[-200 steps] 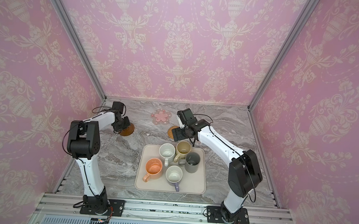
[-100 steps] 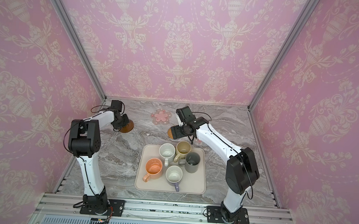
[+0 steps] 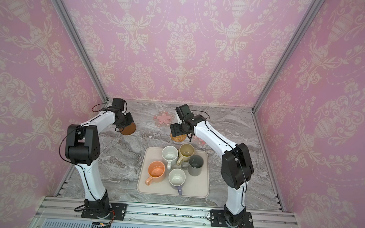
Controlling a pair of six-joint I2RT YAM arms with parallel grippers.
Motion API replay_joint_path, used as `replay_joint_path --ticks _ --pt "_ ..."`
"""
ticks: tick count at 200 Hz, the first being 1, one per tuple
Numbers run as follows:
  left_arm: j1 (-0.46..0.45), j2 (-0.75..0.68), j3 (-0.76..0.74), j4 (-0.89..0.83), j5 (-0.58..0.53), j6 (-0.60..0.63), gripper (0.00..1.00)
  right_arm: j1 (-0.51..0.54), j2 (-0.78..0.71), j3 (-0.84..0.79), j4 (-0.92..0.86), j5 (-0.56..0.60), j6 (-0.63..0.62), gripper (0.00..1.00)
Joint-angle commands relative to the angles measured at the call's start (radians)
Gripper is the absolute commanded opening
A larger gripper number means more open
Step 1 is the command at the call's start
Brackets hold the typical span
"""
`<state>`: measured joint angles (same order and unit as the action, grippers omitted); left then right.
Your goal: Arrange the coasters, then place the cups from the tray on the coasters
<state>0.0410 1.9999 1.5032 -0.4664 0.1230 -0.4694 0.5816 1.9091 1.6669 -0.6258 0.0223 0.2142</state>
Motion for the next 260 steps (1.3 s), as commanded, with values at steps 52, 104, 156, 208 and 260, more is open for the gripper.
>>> replay_joint_path --ticks 52,104,156,208,260 --pt "-0.113 0.111 0.124 0.093 0.13 0.008 0.27 -0.015 0.142 0.136 0.135 -0.101 0.029 0.87" --pt "-0.151 0.218 0.236 0.106 0.148 -0.027 0.37 -0.097 0.328 0.302 0.158 -0.238 0.154 0.81" --pt "-0.156 0.297 0.28 0.173 0.173 -0.102 0.37 -0.131 0.499 0.455 0.17 -0.311 0.226 0.77" --pt "-0.161 0.353 0.316 0.202 0.193 -0.138 0.37 -0.15 0.601 0.523 0.219 -0.373 0.294 0.76" --pt "-0.165 0.378 0.31 0.212 0.205 -0.157 0.37 -0.154 0.674 0.571 0.259 -0.389 0.355 0.76"
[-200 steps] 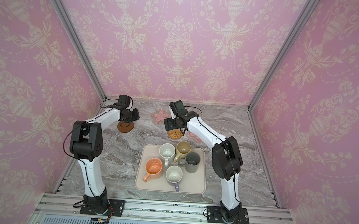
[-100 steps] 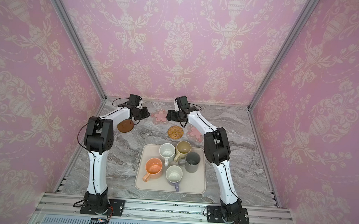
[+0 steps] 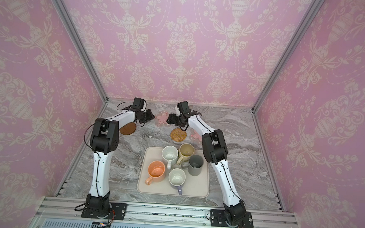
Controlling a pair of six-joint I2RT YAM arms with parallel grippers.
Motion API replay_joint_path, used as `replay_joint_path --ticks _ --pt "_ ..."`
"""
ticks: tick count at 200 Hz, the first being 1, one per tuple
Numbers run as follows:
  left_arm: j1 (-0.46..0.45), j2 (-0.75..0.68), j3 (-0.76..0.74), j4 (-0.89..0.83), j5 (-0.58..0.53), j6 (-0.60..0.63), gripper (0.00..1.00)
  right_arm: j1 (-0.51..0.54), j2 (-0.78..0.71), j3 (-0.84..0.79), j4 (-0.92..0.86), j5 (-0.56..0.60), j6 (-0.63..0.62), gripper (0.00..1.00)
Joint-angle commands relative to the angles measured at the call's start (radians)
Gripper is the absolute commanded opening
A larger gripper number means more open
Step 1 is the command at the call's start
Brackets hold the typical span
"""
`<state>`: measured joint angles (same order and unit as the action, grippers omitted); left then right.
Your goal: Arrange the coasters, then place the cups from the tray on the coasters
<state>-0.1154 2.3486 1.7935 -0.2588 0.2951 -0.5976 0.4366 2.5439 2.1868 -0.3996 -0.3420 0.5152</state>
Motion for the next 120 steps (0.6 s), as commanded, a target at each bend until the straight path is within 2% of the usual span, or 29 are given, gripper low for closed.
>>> replay_joint_path --ticks 1,69,120 --pt "-0.008 0.03 0.02 0.005 0.034 -0.028 0.37 -0.009 0.041 0.053 0.033 -0.025 0.055 0.76" --pt "-0.009 -0.005 -0.103 0.096 0.067 -0.091 0.37 -0.007 0.127 0.102 0.084 -0.063 0.174 0.76" --pt "-0.024 -0.03 -0.209 0.176 0.099 -0.142 0.36 0.022 0.139 0.099 0.071 -0.07 0.19 0.76"
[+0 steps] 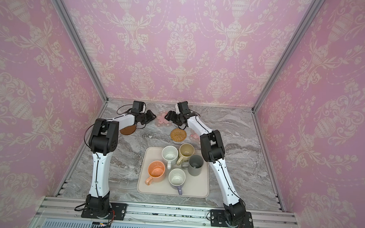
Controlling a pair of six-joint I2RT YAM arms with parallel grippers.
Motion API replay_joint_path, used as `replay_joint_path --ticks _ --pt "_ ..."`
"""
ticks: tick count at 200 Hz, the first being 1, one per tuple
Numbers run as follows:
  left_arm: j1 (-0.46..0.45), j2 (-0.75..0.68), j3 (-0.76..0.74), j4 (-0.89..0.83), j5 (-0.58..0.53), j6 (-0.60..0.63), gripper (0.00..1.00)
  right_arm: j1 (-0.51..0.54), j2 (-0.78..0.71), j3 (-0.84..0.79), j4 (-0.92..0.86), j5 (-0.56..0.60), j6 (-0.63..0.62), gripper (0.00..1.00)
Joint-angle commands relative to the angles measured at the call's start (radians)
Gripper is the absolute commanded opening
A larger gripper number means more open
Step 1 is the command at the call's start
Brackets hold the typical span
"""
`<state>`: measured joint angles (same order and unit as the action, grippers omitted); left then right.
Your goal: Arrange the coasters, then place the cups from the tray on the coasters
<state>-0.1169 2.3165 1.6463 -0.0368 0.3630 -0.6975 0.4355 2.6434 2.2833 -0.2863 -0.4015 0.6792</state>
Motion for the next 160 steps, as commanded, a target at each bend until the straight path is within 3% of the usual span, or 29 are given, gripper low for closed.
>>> replay_joint_path --ticks 1,58,160 --pt "-0.023 0.002 -0.063 -0.045 0.03 -0.042 0.36 0.024 0.04 0.001 -0.042 -0.011 0.026 0.75" --pt "-0.039 -0.027 -0.162 0.03 0.058 -0.095 0.36 0.053 0.019 -0.042 -0.031 -0.014 0.042 0.75" --pt "-0.038 -0.141 -0.305 0.026 0.056 -0.069 0.35 0.112 -0.072 -0.185 0.004 -0.037 0.074 0.75"
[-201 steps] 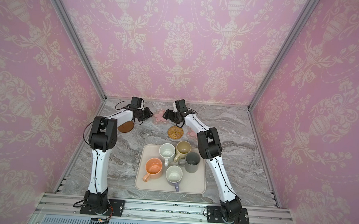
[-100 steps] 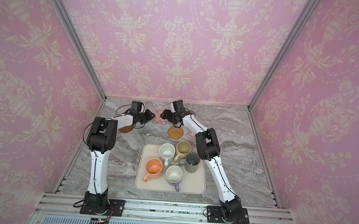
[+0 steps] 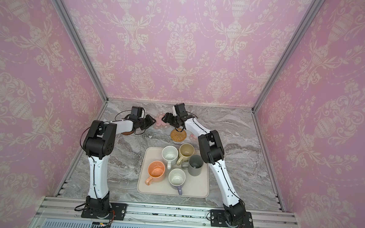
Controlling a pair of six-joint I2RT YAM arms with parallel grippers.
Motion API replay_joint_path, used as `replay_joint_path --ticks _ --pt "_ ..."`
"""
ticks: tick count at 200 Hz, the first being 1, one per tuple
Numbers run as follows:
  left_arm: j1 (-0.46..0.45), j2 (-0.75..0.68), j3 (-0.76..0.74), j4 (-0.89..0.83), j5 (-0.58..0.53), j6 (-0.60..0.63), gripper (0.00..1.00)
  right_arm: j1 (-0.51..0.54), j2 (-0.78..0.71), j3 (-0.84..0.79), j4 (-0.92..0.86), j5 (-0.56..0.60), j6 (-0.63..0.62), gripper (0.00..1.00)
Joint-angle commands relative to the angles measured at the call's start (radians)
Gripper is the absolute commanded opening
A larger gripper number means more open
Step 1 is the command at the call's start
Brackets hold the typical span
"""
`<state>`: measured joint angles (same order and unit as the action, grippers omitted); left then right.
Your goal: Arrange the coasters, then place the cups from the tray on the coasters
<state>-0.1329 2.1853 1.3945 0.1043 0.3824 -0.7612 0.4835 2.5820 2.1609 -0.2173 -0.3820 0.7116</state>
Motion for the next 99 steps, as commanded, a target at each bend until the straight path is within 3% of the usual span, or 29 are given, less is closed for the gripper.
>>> replay_joint_path --ticks 1,99 --pt "-0.021 -0.011 -0.055 -0.115 0.036 -0.005 0.35 0.064 -0.011 -0.065 -0.063 -0.057 0.042 0.75" --pt "-0.018 -0.151 -0.188 -0.222 0.016 0.106 0.35 0.128 -0.115 -0.269 0.022 -0.086 0.086 0.75"
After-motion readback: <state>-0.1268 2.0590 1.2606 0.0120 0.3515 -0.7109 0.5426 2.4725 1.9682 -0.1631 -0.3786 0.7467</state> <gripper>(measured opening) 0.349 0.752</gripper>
